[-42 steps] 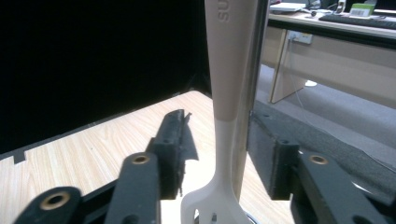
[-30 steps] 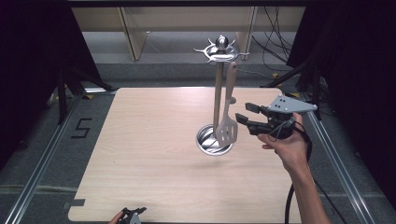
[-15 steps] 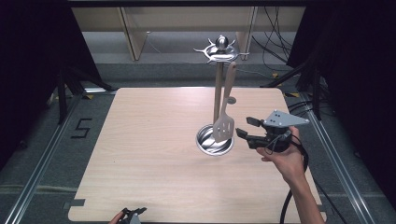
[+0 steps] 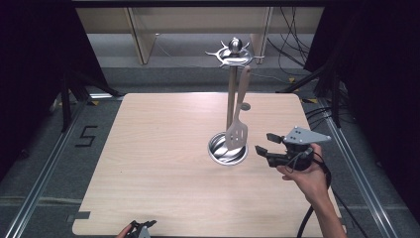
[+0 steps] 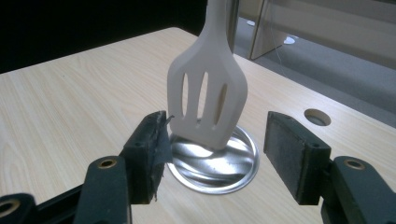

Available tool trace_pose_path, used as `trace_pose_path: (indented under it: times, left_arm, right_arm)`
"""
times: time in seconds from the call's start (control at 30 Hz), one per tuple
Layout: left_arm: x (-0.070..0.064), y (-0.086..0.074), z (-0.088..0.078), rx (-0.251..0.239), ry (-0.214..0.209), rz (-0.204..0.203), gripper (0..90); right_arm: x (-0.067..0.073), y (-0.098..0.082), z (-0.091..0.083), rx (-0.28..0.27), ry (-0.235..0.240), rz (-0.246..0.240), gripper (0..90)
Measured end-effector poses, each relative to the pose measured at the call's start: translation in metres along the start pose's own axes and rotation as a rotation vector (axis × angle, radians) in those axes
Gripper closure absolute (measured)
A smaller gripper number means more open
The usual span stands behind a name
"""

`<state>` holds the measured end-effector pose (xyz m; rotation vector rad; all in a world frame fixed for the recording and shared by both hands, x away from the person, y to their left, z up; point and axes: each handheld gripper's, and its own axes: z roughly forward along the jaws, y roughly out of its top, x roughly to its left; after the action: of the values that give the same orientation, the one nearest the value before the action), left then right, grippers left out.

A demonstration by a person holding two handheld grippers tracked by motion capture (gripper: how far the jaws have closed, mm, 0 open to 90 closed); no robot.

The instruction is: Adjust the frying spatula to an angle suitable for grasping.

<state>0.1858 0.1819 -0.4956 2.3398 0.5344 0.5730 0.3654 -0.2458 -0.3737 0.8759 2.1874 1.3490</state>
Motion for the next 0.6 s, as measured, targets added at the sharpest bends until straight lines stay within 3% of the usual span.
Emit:
trace_pose_path:
  times: [0.07, 0.13, 0.27, 0.3, 0.33, 0.4, 0.43, 0.57, 0.6]
  left_arm:
    - [0.000, 0.000, 0.000, 0.000, -0.004, -0.002, 17.9]
    - [0.001, 0.000, 0.002, 0.001, -0.013, -0.013, 17.9]
    - [0.002, -0.001, 0.001, 0.005, 0.008, -0.017, 17.9]
    - [0.002, -0.001, 0.001, 0.001, -0.007, -0.023, 17.9]
    - [0.003, -0.001, 0.001, 0.006, 0.003, -0.014, 17.9]
    - [0.003, -0.001, 0.001, 0.004, -0.003, -0.021, 17.9]
    - [0.003, -0.001, 0.000, 0.009, 0.013, -0.015, 17.9]
    - [0.002, -0.001, 0.001, 0.009, 0.009, -0.011, 17.9]
    - [0.002, -0.001, 0.002, -0.002, -0.009, -0.024, 17.9]
  right_arm:
    - [-0.001, -0.001, 0.001, -0.004, -0.001, -0.011, 40.5]
    - [0.000, -0.005, 0.001, -0.001, -0.001, 0.013, 40.0]
    - [-0.001, -0.009, 0.003, 0.008, 0.006, -0.009, 39.4]
    - [0.001, -0.011, 0.004, 0.008, 0.004, 0.012, 39.1]
    - [0.000, -0.012, 0.004, 0.017, 0.008, -0.007, 38.9]
    - [0.002, -0.015, 0.005, 0.014, 0.017, 0.014, 36.9]
    - [0.002, -0.015, 0.003, 0.036, 0.026, 0.011, 36.4]
    - [0.002, -0.020, 0.002, 0.065, 0.029, 0.021, 34.9]
    - [0.003, -0.022, 0.003, 0.062, 0.027, 0.019, 34.9]
